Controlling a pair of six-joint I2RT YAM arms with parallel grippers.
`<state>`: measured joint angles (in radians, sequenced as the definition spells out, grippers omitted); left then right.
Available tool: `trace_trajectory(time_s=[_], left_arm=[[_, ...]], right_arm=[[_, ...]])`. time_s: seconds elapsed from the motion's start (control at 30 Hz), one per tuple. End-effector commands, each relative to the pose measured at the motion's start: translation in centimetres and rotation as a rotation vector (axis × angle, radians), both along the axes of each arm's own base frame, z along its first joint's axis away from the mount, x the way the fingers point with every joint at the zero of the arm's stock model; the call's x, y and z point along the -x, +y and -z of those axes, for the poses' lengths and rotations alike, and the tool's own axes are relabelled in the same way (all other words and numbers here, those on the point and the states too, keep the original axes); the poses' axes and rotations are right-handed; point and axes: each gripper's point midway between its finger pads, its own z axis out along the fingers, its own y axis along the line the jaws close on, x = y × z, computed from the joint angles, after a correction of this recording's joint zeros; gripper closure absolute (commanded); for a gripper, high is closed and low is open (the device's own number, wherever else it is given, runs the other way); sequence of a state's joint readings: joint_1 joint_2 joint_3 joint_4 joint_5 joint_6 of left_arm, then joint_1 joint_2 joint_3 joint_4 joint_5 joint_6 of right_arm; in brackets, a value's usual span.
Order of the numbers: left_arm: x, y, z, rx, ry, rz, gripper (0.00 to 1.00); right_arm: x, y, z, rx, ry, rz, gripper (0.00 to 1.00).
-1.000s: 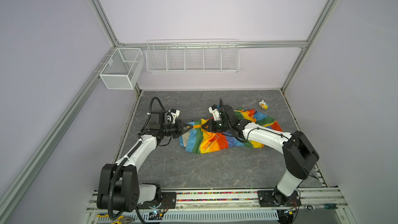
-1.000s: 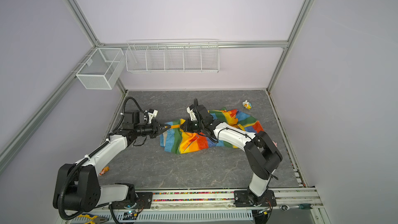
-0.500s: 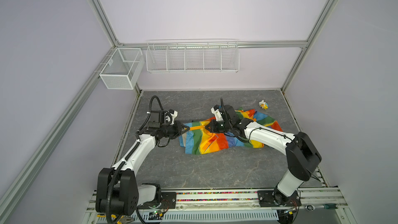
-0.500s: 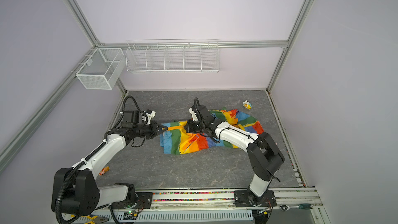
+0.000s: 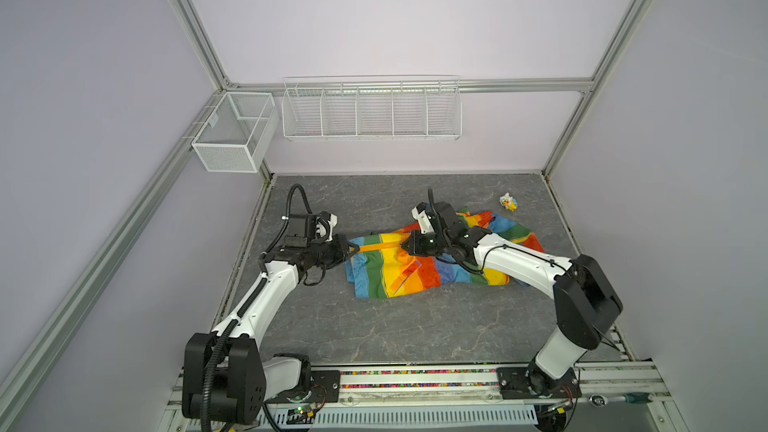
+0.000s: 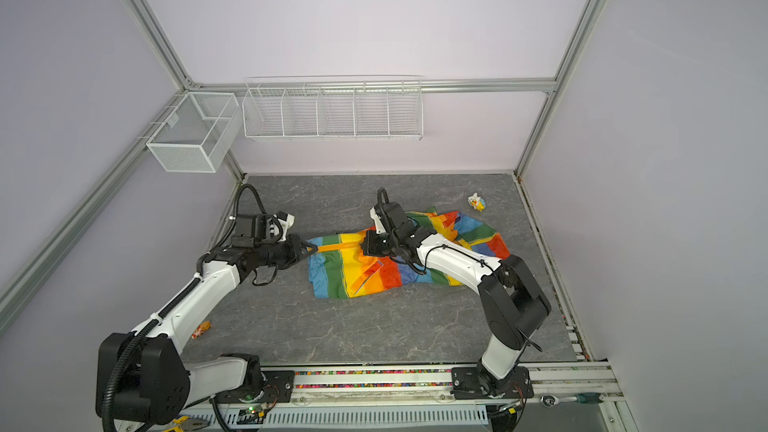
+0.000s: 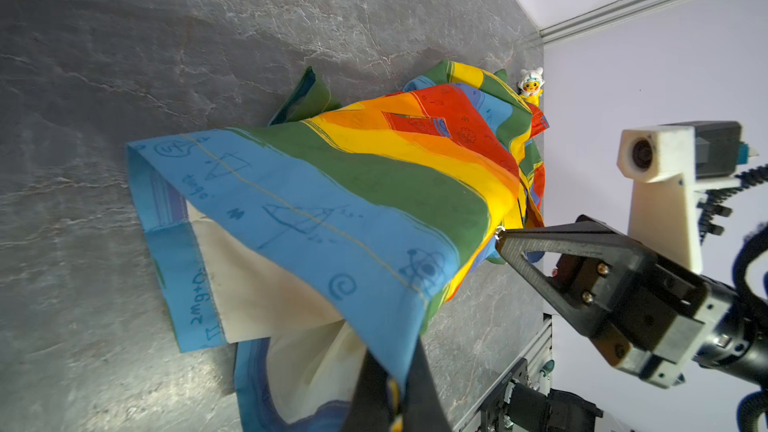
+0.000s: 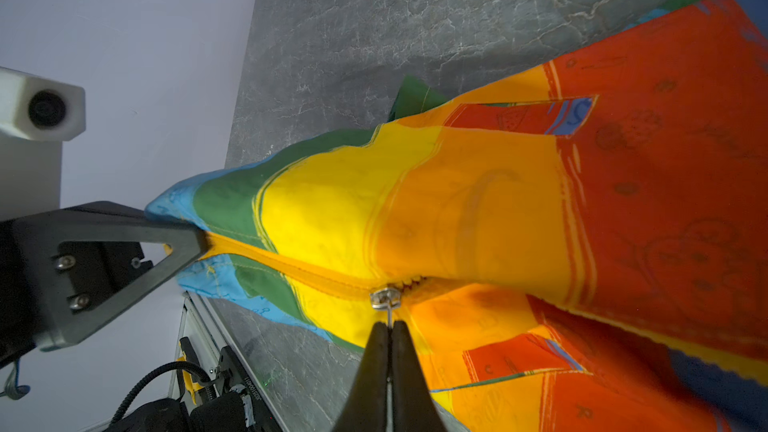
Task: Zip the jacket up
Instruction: 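Pull the zipper slider with the right gripper away from the left gripper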
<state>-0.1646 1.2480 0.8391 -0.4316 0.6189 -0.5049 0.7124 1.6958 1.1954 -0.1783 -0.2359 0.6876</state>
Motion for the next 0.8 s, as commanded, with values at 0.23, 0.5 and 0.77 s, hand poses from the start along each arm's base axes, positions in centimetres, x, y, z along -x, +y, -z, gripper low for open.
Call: trace_trajectory(time_s=[0.23,0.5,0.77], left_arm=[[-1.4,2.5,-1.5,-0.135,-0.085,-0.080,1.00],[-2.0,3.2,-1.9,-0.189,-0.101,-0.097,1.00],[-2.4,3.8,-2.1,-0.228,-0.104,-0.110,1.00]], right_arm=[[-1.0,-2.2,-1.1,0.036,-0.032,0.058,0.93],[-1.2,-3.2,-1.1,0.047,-0.031,0.077,0.93],[-1.5,-4.5,-1.2,0.061,-0.037,0.100,0.93]])
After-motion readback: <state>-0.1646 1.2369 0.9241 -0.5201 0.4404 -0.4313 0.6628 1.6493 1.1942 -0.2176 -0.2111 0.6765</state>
